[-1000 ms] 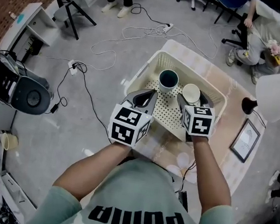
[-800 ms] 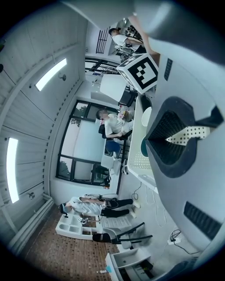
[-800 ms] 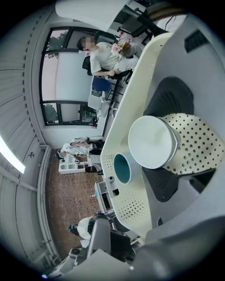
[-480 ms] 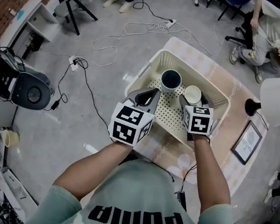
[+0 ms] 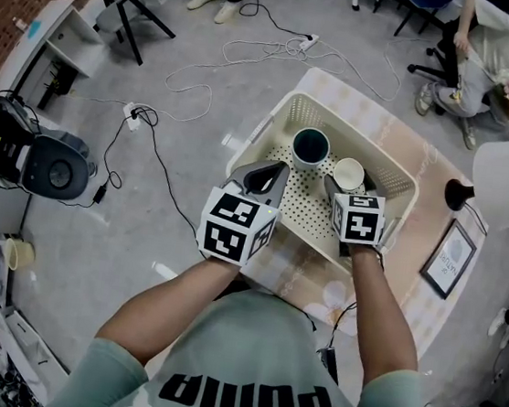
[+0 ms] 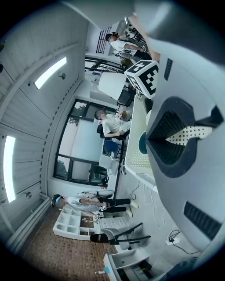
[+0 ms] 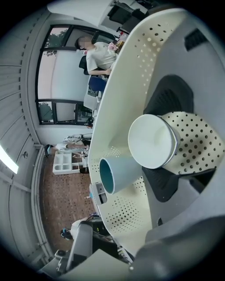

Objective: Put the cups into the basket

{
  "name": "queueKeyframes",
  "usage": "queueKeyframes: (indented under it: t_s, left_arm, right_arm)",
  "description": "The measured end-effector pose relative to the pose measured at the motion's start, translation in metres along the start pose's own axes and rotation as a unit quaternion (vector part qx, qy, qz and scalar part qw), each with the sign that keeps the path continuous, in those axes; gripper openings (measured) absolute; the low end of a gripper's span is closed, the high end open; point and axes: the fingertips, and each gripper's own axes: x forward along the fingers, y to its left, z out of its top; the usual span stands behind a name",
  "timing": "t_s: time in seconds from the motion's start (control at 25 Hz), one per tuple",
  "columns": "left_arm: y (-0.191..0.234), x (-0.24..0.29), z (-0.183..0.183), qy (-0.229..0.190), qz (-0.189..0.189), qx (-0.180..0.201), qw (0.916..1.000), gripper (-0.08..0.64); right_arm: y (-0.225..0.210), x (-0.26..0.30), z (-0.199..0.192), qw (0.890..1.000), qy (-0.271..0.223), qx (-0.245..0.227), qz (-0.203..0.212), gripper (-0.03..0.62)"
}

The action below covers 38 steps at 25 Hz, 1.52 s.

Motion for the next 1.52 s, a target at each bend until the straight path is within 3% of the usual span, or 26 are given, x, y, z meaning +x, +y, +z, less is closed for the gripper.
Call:
queueKeyframes:
  t_s: [0.52, 0.8, 1.16, 1.44, 1.52]
  left_arm:
    - [0.000, -0.002, 0.002, -0.006, -0.013, -0.006, 0.9999, 0.002]
    - [0.000, -0.009, 0.008, -0.014, -0.018, -0.007, 0.9997, 0.002]
    - [0.000, -0.020, 0.013, -0.028, -0.028, 0.001, 0.9992, 0.002]
    - [-0.001, -0.033, 0.008, -0.039, -0.035, 0.013, 0.9986, 0.002]
    - [-0.001, -0.041, 0.006, -0.042, -0.039, 0.015, 0.9983, 0.002]
  right_arm:
    - [0.006, -0.008, 0.005, 1.000, -0.009, -0.017, 0.005, 0.356]
    - [0.009, -0.032, 0.032, 0.999, -0.042, -0.035, 0.001, 0.356]
    - [0.023, -0.078, 0.071, 0.995, -0.096, -0.012, -0.011, 0.354]
    - [0.049, -0.113, 0.069, 0.993, -0.115, 0.014, -0.012, 0.353]
    - [0.059, -0.125, 0.067, 0.992, -0.121, 0.016, -0.020, 0.324]
